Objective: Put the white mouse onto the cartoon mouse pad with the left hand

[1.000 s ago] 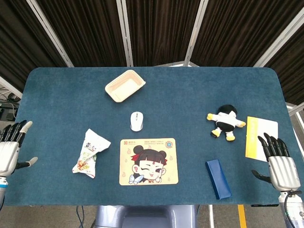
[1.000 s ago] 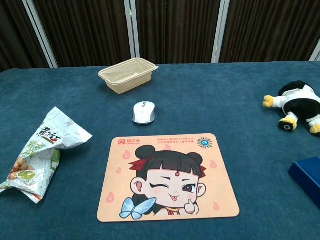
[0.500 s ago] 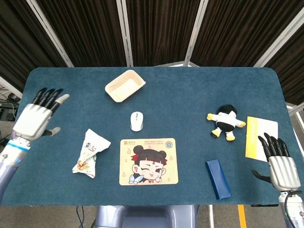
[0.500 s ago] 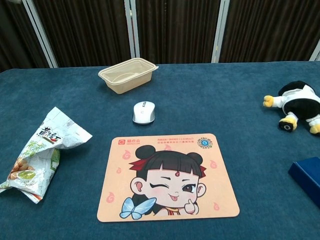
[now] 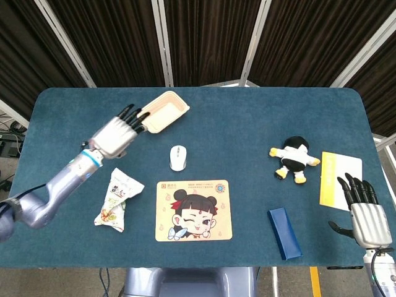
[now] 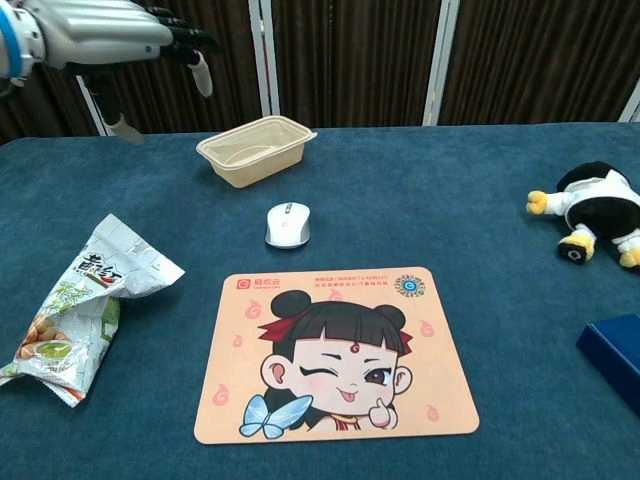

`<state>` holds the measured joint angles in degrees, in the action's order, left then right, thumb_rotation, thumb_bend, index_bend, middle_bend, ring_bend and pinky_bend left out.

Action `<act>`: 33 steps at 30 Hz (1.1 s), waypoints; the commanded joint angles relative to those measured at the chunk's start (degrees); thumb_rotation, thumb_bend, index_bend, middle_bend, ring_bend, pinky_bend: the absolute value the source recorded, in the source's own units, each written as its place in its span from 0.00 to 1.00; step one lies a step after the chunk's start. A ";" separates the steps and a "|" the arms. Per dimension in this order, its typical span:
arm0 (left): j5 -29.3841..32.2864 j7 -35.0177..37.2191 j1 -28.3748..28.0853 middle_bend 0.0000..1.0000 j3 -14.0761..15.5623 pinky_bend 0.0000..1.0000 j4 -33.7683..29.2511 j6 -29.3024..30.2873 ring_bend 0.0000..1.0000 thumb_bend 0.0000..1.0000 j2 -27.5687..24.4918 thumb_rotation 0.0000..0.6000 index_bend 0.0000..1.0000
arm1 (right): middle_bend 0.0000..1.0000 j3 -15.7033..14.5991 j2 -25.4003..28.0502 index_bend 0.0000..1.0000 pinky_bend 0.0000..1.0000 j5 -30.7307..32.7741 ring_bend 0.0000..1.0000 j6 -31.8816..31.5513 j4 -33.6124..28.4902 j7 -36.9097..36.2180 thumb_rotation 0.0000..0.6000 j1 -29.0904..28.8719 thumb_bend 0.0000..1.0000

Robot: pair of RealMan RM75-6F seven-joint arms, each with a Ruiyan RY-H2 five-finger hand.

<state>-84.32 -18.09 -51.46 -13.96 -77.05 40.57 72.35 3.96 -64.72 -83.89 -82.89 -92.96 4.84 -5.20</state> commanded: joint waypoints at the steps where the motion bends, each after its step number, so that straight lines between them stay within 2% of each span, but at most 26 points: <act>1: 1.22 -1.51 -6.35 0.00 0.71 0.00 7.58 -5.89 0.00 0.00 7.16 1.00 0.28 | 0.00 0.17 0.07 0.03 0.00 0.45 0.00 0.35 -0.28 0.30 1.00 -0.14 0.10; 12: 0.43 1.99 -14.72 0.00 3.21 0.00 21.61 -12.00 0.00 0.00 18.90 1.00 0.27 | 0.00 0.27 0.24 0.03 0.00 0.88 0.00 0.41 -0.58 -0.39 1.00 -0.04 0.10; 19: -0.94 3.50 -17.93 0.00 5.14 0.00 26.14 -13.78 0.00 0.00 22.90 1.00 0.25 | 0.00 0.20 0.40 0.03 0.00 0.69 0.00 0.56 -0.28 -1.30 1.00 -0.08 0.10; 22: -1.20 4.40 -19.25 0.00 5.84 0.00 27.66 -14.93 0.00 0.00 24.29 1.00 0.21 | 0.00 0.18 0.44 0.03 0.00 0.68 0.00 0.63 -0.27 -1.42 1.00 -0.10 0.10; 28: -1.68 4.85 -20.92 0.00 6.99 0.00 29.69 -16.54 0.00 0.00 25.56 1.00 0.15 | 0.00 0.16 0.46 0.03 0.00 0.65 0.00 0.63 -0.30 -1.45 1.00 -0.10 0.10; 33: -1.63 5.36 -21.77 0.00 7.37 0.00 31.06 -16.73 0.00 0.00 26.53 1.00 0.15 | 0.00 0.15 0.48 0.03 0.00 0.66 0.00 0.67 -0.32 -1.46 1.00 -0.12 0.10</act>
<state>-86.00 -12.83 -73.10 -6.65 -46.16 23.88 98.72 4.11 -64.24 -83.24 -82.22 -93.29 3.38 -5.31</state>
